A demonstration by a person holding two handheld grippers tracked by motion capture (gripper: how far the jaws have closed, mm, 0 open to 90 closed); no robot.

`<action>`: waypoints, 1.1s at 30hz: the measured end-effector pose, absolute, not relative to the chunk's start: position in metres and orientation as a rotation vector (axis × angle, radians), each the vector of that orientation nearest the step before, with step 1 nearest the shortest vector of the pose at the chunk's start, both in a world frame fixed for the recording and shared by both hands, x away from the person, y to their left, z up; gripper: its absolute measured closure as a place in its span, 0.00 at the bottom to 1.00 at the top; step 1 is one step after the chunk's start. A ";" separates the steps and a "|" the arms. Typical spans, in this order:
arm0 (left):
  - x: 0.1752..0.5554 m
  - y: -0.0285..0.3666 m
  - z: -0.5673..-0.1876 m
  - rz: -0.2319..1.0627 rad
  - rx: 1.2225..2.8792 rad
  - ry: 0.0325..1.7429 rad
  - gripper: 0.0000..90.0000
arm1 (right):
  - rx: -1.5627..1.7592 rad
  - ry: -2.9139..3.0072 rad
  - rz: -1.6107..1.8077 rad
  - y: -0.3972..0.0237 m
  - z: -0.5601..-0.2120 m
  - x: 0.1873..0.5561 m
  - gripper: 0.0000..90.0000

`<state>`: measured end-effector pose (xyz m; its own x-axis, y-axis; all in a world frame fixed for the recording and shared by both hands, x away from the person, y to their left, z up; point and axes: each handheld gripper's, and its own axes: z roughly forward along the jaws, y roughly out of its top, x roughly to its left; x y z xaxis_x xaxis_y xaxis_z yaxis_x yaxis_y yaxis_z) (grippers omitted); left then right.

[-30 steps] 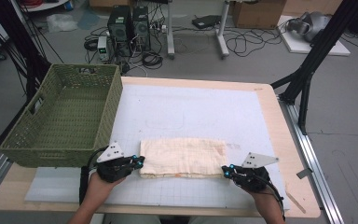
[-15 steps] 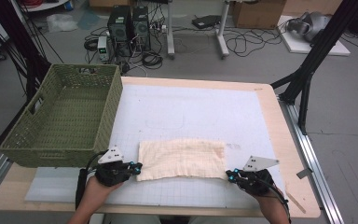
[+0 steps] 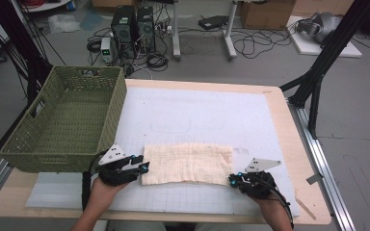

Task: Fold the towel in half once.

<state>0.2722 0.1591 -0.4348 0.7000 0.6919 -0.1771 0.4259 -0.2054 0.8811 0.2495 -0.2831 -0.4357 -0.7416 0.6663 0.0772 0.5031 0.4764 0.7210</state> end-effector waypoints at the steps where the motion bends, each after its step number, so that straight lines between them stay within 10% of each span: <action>1: 0.273 0.159 -0.435 0.311 1.838 0.876 0.67 | 0.995 2.512 1.106 -0.284 -0.435 0.249 0.99; 9: 0.289 0.151 -0.430 0.375 1.813 0.901 0.62 | 1.004 2.492 1.029 -0.296 -0.428 0.246 0.97; 13: 0.308 0.146 -0.430 0.418 1.798 0.934 0.58 | 1.078 2.380 1.179 -0.297 -0.422 0.255 0.68; 21: 0.337 0.134 -0.439 0.468 1.833 1.010 0.67 | 1.191 2.153 1.234 -0.281 -0.417 0.308 0.54; 29: 0.348 0.126 -0.451 0.446 1.933 1.071 0.52 | 1.222 2.317 0.993 -0.256 -0.444 0.348 0.54; 33: 0.346 0.122 -0.452 0.456 1.997 1.046 0.69 | 1.228 2.344 1.028 -0.265 -0.443 0.349 0.87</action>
